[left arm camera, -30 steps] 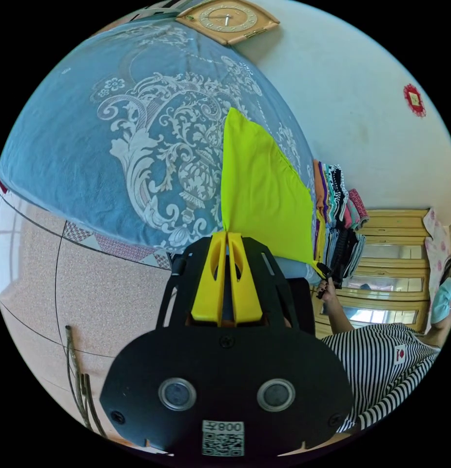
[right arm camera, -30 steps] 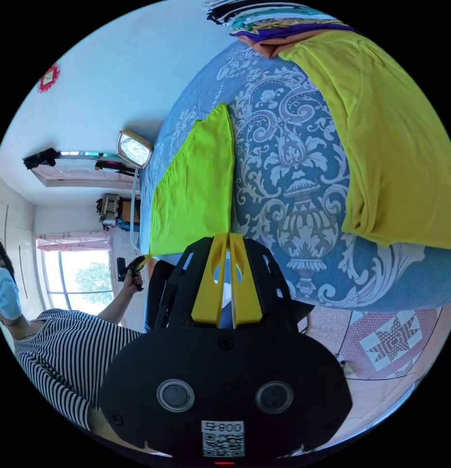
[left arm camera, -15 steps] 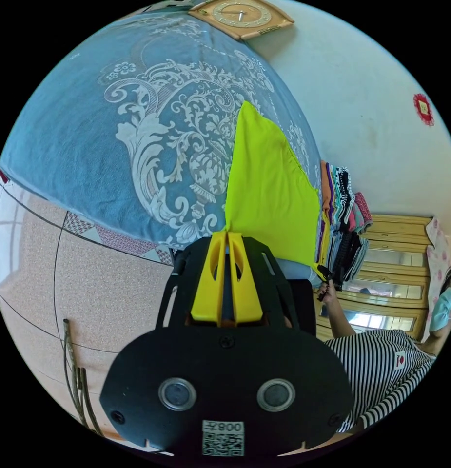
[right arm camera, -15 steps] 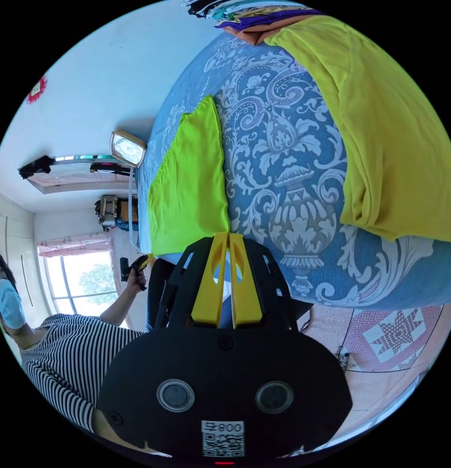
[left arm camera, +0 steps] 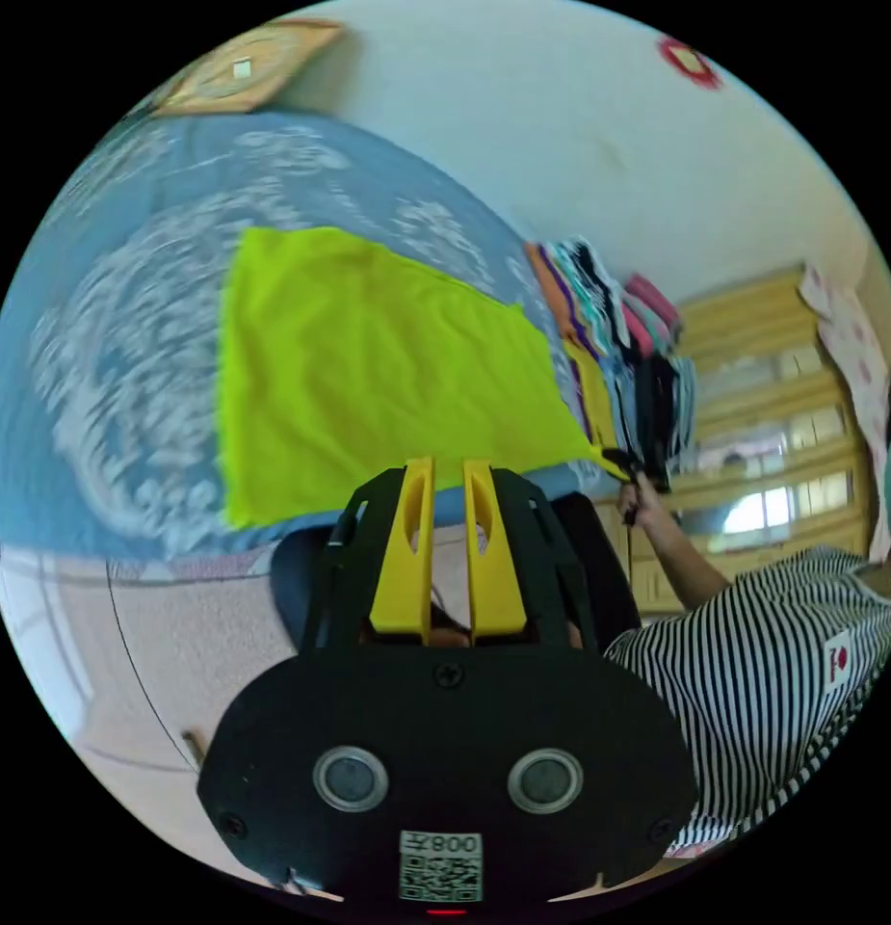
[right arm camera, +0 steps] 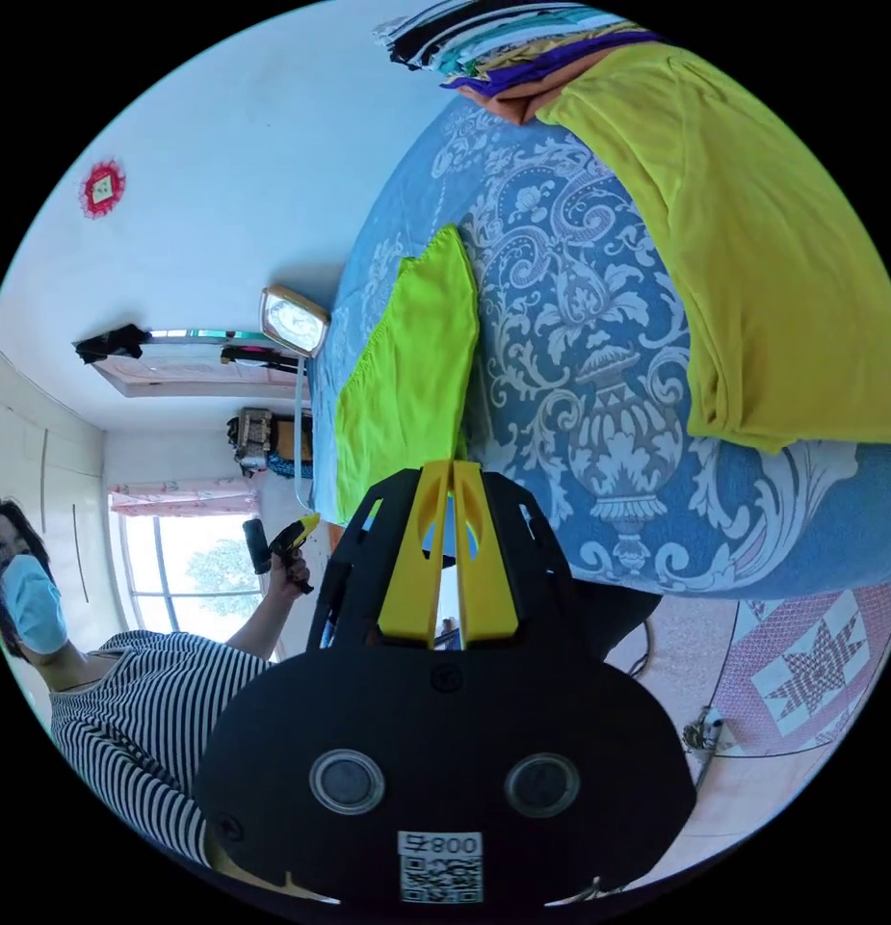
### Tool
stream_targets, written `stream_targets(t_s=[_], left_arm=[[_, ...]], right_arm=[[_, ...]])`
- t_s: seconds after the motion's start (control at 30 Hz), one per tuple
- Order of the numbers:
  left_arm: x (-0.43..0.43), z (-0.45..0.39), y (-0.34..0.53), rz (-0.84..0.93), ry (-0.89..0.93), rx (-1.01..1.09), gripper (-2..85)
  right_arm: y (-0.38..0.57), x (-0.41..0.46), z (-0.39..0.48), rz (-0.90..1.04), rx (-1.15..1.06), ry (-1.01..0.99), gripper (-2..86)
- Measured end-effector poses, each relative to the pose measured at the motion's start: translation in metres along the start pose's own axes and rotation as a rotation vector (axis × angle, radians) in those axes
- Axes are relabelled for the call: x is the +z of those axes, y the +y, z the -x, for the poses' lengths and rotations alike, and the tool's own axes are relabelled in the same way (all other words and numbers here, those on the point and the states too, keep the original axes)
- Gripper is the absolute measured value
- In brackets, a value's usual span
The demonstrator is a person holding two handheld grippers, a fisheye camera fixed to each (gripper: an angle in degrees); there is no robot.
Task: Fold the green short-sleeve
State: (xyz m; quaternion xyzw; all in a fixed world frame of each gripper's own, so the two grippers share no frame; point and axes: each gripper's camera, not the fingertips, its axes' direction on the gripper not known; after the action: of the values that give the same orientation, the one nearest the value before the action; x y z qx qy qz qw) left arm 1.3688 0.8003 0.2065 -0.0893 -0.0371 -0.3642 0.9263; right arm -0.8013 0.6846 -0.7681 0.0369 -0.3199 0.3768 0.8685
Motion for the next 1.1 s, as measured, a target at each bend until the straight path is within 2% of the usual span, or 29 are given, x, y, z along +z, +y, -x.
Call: stream_targets(t_s=[0.13,0.27,0.33,0.5,0.57,0.9,1.1], left_arm=[[0.071,-0.145,-0.053,0.185,0.057,0.378,7.3],[0.122,-0.264,-0.082,0.267,-0.016,0.652,8.7],[0.149,-0.328,-0.094,0.300,-0.117,0.790,9.3],[0.187,-0.412,-0.104,0.352,-0.367,0.940,5.0],[0.188,-0.429,-0.109,0.333,-0.398,0.923,3.4],[0.126,-0.441,-0.159,0.142,-0.108,0.473,1.9],[0.116,-0.452,-0.171,0.120,-0.067,0.418,1.8]], right_arm=[[0.009,0.004,0.005,-0.015,-0.023,-0.040,0.3],[0.013,0.012,0.016,-0.005,-0.071,-0.054,0.2],[0.013,0.018,0.020,0.007,-0.088,-0.051,0.2],[0.008,0.039,0.023,0.034,-0.130,-0.057,0.3],[0.006,0.048,0.020,0.053,-0.142,-0.053,0.4],[-0.034,0.078,-0.032,-0.085,-0.056,-0.183,3.1],[-0.100,0.135,-0.042,-0.052,-0.004,-0.180,6.4]])
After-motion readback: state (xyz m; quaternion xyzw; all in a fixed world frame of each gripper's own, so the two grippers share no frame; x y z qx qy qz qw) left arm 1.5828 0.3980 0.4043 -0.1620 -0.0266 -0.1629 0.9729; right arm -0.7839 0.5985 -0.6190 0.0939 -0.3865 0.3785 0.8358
